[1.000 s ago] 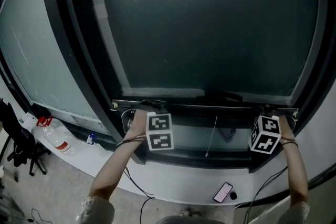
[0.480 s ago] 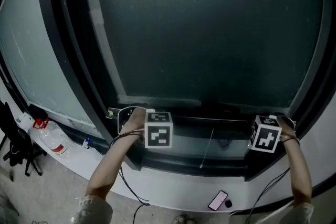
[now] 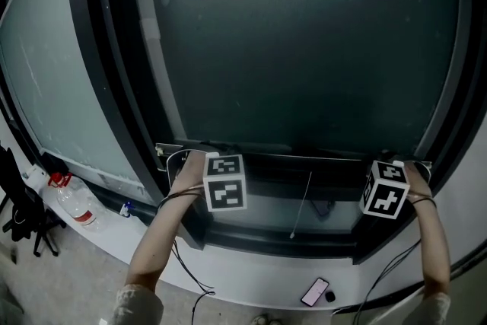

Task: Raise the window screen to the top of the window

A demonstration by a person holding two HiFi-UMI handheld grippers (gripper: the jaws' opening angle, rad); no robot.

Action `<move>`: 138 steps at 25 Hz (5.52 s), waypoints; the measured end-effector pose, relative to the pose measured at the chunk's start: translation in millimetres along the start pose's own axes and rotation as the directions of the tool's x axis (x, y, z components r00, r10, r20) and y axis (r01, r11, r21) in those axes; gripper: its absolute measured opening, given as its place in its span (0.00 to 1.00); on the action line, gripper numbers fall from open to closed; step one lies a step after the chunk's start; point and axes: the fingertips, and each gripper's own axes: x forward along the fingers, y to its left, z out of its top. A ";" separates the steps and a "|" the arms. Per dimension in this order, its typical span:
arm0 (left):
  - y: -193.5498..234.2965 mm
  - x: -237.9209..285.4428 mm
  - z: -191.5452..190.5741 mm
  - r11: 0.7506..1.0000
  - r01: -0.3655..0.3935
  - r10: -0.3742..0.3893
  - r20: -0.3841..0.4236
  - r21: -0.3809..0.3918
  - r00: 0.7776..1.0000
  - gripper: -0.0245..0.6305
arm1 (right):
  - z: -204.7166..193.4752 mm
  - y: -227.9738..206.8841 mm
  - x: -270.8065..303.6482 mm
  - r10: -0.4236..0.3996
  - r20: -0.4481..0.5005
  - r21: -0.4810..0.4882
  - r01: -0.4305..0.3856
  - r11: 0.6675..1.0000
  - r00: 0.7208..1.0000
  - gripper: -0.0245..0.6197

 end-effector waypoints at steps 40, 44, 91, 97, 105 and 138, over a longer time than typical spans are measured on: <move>435.8 -453.7 58.4 0.265 -0.959 0.963 0.015 0.102 0.268 0.07 | 66.3 -420.5 -448.1 -0.937 0.036 -0.097 0.934 0.344 0.348 0.07; 450.8 -473.2 60.1 0.219 -0.971 0.975 0.027 0.097 0.222 0.07 | 69.9 -436.0 -466.5 -0.959 0.046 -0.089 0.958 0.274 0.279 0.07; -66.1 -53.5 55.1 0.345 0.116 0.803 0.357 -0.931 0.477 0.05 | 57.4 73.1 -60.2 -0.783 0.383 0.899 -0.004 0.437 0.491 0.06; -175.2 5.8 34.9 0.262 0.190 0.689 0.321 -0.946 0.650 0.04 | 43.5 149.5 -23.8 -0.731 0.351 0.927 -0.106 0.360 0.586 0.06; -143.3 -7.3 62.3 0.343 0.112 0.715 0.336 -0.933 0.613 0.04 | 46.5 151.1 -14.9 -0.698 0.373 0.916 -0.125 0.381 0.611 0.06; -367.7 -224.5 3.5 0.465 0.078 0.683 0.413 -0.882 0.603 0.04 | 171.6 379.6 -200.0 -0.714 0.390 0.910 -0.125 0.396 0.581 0.06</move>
